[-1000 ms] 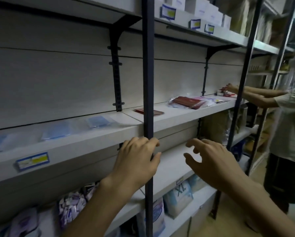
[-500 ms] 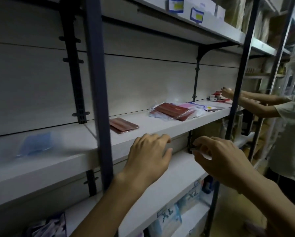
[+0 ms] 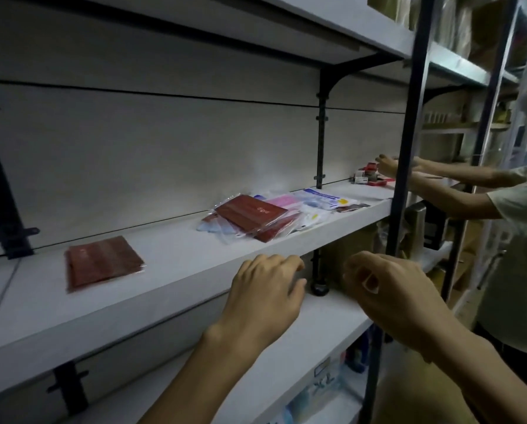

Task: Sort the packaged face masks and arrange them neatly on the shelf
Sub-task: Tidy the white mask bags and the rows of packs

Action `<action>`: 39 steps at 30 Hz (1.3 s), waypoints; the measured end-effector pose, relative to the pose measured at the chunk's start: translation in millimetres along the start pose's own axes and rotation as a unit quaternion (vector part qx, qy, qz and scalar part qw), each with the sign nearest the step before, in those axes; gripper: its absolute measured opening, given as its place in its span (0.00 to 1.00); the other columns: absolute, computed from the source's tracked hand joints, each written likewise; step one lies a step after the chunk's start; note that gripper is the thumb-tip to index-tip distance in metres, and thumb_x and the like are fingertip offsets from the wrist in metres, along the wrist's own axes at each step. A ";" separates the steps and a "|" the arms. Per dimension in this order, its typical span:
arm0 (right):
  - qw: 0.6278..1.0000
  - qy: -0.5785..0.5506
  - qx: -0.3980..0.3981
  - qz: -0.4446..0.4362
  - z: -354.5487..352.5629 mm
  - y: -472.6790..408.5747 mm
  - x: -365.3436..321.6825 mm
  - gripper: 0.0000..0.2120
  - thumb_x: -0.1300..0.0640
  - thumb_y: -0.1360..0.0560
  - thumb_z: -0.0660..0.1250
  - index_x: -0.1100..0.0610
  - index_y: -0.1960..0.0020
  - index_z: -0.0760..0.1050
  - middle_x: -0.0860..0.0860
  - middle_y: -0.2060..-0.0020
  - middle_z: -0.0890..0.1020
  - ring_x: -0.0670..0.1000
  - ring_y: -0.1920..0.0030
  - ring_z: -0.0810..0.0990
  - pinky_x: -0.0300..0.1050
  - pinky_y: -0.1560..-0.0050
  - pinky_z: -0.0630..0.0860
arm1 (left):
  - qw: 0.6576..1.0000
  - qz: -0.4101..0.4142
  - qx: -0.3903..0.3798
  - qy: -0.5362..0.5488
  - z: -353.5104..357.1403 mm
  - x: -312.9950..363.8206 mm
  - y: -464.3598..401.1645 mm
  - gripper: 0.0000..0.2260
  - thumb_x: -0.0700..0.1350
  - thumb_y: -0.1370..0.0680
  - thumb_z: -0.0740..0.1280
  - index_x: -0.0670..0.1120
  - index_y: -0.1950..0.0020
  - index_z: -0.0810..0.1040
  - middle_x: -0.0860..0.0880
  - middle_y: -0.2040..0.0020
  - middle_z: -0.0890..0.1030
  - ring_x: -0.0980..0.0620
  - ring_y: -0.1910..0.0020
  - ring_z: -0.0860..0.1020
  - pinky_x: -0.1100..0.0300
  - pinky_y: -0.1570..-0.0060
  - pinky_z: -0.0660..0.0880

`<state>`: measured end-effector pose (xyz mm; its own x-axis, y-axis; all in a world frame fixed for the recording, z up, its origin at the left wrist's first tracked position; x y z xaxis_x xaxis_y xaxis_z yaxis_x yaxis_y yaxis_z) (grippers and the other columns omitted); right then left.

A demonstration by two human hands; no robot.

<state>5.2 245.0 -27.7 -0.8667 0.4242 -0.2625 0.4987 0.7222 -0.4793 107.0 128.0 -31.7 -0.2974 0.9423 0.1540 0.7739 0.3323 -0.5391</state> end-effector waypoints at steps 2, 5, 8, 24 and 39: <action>1.000 -0.006 -0.007 -0.007 0.0 -13.9 28.9 0.08 0.51 0.24 0.66 0.50 0.45 0.77 0.47 0.55 0.80 0.50 0.55 0.80 0.51 0.56 0.80 | 1.000 -0.016 -0.005 -0.008 17.2 10.5 -21.4 0.11 0.53 0.20 0.58 0.54 0.38 0.72 0.55 0.42 0.77 0.53 0.42 0.73 0.59 0.42 0.66; 1.000 -0.019 -0.010 -0.023 -9.6 -37.8 72.7 0.07 0.54 0.25 0.67 0.50 0.47 0.78 0.45 0.58 0.80 0.48 0.57 0.80 0.50 0.57 0.80 | 0.999 -0.034 0.004 -0.017 35.0 30.3 -56.4 0.11 0.52 0.20 0.58 0.53 0.39 0.73 0.54 0.43 0.78 0.51 0.42 0.73 0.58 0.42 0.66; 0.998 -0.041 -0.011 -0.036 -19.2 -61.7 112.3 0.10 0.51 0.27 0.64 0.50 0.47 0.78 0.43 0.60 0.78 0.47 0.58 0.80 0.50 0.58 0.81 | 0.998 -0.057 0.012 -0.025 53.6 45.4 -84.3 0.10 0.52 0.20 0.59 0.53 0.41 0.74 0.54 0.45 0.78 0.51 0.43 0.73 0.57 0.43 0.67; 0.992 -0.097 -0.035 -0.070 32.7 -184.1 226.0 0.10 0.45 0.26 0.61 0.44 0.47 0.76 0.40 0.61 0.80 0.45 0.58 0.80 0.51 0.56 0.79 | 0.992 -0.108 0.031 -0.066 128.9 47.3 -210.6 0.12 0.53 0.19 0.57 0.55 0.38 0.72 0.55 0.42 0.78 0.53 0.40 0.72 0.59 0.41 0.64; 0.990 -0.114 -0.030 -0.077 80.4 -327.9 295.0 0.09 0.49 0.22 0.63 0.49 0.44 0.77 0.46 0.56 0.84 0.49 0.56 0.80 0.51 0.54 0.79 | 0.982 -0.156 0.062 -0.092 187.0 13.9 -319.4 0.11 0.53 0.20 0.57 0.56 0.39 0.72 0.56 0.43 0.78 0.54 0.42 0.73 0.59 0.43 0.67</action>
<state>-415.1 89.4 -15.3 -0.9094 0.1768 -0.3766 0.3545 0.8030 -0.4791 -248.9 27.2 -12.2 -0.6138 0.7680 0.1827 0.5586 0.5861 -0.5870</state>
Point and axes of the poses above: each hand's wrist, its own y-axis away from the middle knuckle, its own z-axis out of the palm, x = y × z, the point moved 8 cm from there along -y, towards the middle knuckle
